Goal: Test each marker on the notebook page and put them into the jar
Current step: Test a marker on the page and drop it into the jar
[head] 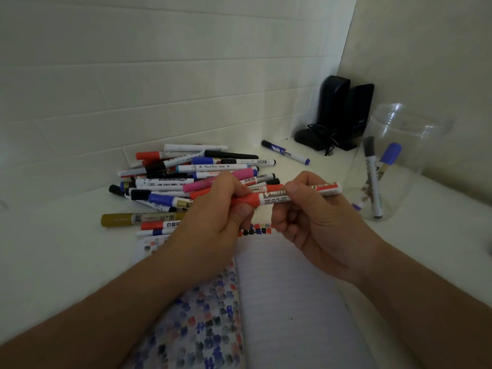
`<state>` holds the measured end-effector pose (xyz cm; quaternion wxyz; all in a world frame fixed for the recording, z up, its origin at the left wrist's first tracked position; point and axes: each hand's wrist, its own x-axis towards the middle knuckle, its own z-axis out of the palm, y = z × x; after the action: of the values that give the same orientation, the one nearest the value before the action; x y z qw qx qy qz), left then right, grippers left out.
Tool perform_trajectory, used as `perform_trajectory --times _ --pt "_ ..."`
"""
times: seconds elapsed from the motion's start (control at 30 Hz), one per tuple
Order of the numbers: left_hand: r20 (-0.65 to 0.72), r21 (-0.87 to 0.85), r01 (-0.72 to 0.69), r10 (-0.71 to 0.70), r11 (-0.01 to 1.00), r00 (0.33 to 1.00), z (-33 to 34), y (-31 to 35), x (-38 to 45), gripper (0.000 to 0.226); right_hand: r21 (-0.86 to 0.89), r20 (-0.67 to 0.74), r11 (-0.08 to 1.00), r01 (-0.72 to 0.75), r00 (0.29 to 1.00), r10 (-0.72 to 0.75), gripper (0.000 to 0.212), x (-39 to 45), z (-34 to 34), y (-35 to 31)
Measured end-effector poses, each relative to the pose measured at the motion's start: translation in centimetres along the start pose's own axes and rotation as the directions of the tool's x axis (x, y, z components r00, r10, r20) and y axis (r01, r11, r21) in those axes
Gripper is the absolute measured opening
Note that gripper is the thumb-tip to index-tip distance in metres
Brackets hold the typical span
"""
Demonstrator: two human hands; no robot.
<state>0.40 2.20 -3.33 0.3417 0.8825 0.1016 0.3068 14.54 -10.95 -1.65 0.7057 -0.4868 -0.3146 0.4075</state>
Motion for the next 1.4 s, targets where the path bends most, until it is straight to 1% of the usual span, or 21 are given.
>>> perform_trajectory --times 0.07,0.13,0.23,0.3,0.37,0.47,0.53,0.57,0.6,0.63,0.73,0.77,0.87,0.97,1.0,1.07,1.13,1.23,1.27,1.33,1.4 --pt "-0.015 0.000 0.014 -0.014 1.000 1.000 -0.3 0.0 0.0 0.015 -0.022 -0.001 0.999 0.029 1.000 -0.029 0.015 -0.2 0.4 -0.4" --pt "0.016 0.026 0.020 -0.020 0.999 1.000 -0.5 0.2 0.1 0.011 -0.152 0.000 0.982 0.111 0.994 -0.112 0.017 -0.5 0.4 -0.9" --pt "0.127 0.143 -0.005 -0.013 0.990 0.992 -0.4 0.1 0.0 0.005 -0.515 -0.049 0.825 0.231 0.953 -0.298 0.015 -1.2 0.1 -2.1" --pt "0.190 0.291 -0.144 0.090 0.946 0.978 -0.3 -0.4 -0.1 0.015 -0.632 -0.114 0.729 0.264 0.898 -0.425 0.005 -1.5 -0.5 -3.7" --pt "0.226 0.370 -0.198 0.118 0.908 0.967 -0.4 -1.2 -0.1 0.022 -0.720 -0.152 0.622 0.310 0.803 -0.576 0.015 -1.9 -1.4 -6.1" --pt "0.141 0.422 -0.144 0.093 0.895 0.986 -1.0 -2.6 0.1 0.017 -0.797 -0.160 0.440 0.413 0.559 -0.814 0.041 -2.2 -3.6 -11.2" --pt "0.113 0.455 -0.105 0.060 0.884 0.992 -1.2 -3.2 0.2 0.014 -0.850 -0.174 0.347 0.397 0.410 -0.895 0.048 -2.3 -5.5 -14.4" --pt "0.106 0.476 -0.086 0.040 0.875 0.994 -1.3 -3.4 0.3 0.015 -0.881 -0.172 0.309 0.358 0.365 -0.915 0.050 -2.2 -6.3 -15.4" --pt "0.104 0.492 -0.064 0.014 0.868 0.994 -1.4 -3.5 0.3 0.017 -0.907 -0.161 0.281 0.315 0.358 -0.920 0.051 -2.3 -6.7 -16.0" --pt "0.101 0.502 -0.043 -0.009 0.864 0.995 -1.4 -3.5 0.3 0.020 -0.930 -0.140 0.256 0.264 0.389 -0.911 0.050 -2.1 -7.1 -16.2" --pt "0.109 0.533 -0.017 -0.049 0.846 0.993 -1.4 -3.3 0.3 0.028 -0.982 -0.099 0.172 0.072 0.580 -0.808 0.046 -1.0 -7.5 -14.9" --pt "0.116 0.543 -0.017 -0.054 0.839 0.992 -1.4 -3.3 0.3 0.029 -0.990 -0.095 0.140 0.025 0.619 -0.780 0.044 -0.6 -7.8 -14.2" --pt "0.103 0.550 -0.012 -0.053 0.835 0.993 -1.7 -3.2 0.4 0.027 -0.994 -0.102 0.063 -0.084 0.644 -0.759 0.028 0.3 -8.4 -12.3" --pt "0.064 0.581 0.021 -0.072 0.814 0.995 -2.8 -3.3 0.6 0.024 -0.984 -0.062 -0.068 -0.165 0.675 -0.735 0.010 0.7 -8.8 -11.2" --pt "0.067 0.609 0.027 -0.086 0.793 0.994 -3.4 -3.4 0.7 0.023 -0.975 -0.047 -0.116 -0.190 0.686 -0.726 0.009 0.8 -8.9 -11.0" --pt "0.102 0.666 0.014 -0.109 0.746 0.989 -4.4 -3.5 0.9 0.020 -0.952 -0.030 -0.188 -0.241 0.687 -0.726 0.019 0.9 -9.4 -10.7" --pt "0.147 0.681 0.008 -0.148 0.732 0.978 -5.3 -3.6 1.0 0.019 -0.935 -0.015 -0.228 -0.271 0.673 -0.739 0.029 0.9 -9.6 -10.6" --pt "0.190 0.673 0.006 -0.181 0.739 0.965 -5.8 -3.6 0.8 0.027 -0.932 -0.034 -0.220 -0.287 0.675 -0.737 0.036 0.9 -9.6 -10.4" --pt "0.189 0.675 0.003 -0.177 0.738 0.966 -5.8 -3.6 0.9 0.030 -0.940 -0.031 -0.200 -0.277 0.653 -0.757 0.033 0.9 -9.6 -10.3" --pt "0.173 0.684 0.009 -0.175 0.730 0.969 -5.6 -3.4 0.9 0.033 -0.958 0.046 -0.193 -0.210 0.555 -0.831 0.019 0.4 -8.8 -9.8" --pt "0.161 0.701 0.013 -0.176 0.713 0.971 -5.3 -3.4 1.0 0.034 -0.957 0.236 -0.287 -0.036 0.474 -0.848 0.010 -0.3 -6.9 -8.5"
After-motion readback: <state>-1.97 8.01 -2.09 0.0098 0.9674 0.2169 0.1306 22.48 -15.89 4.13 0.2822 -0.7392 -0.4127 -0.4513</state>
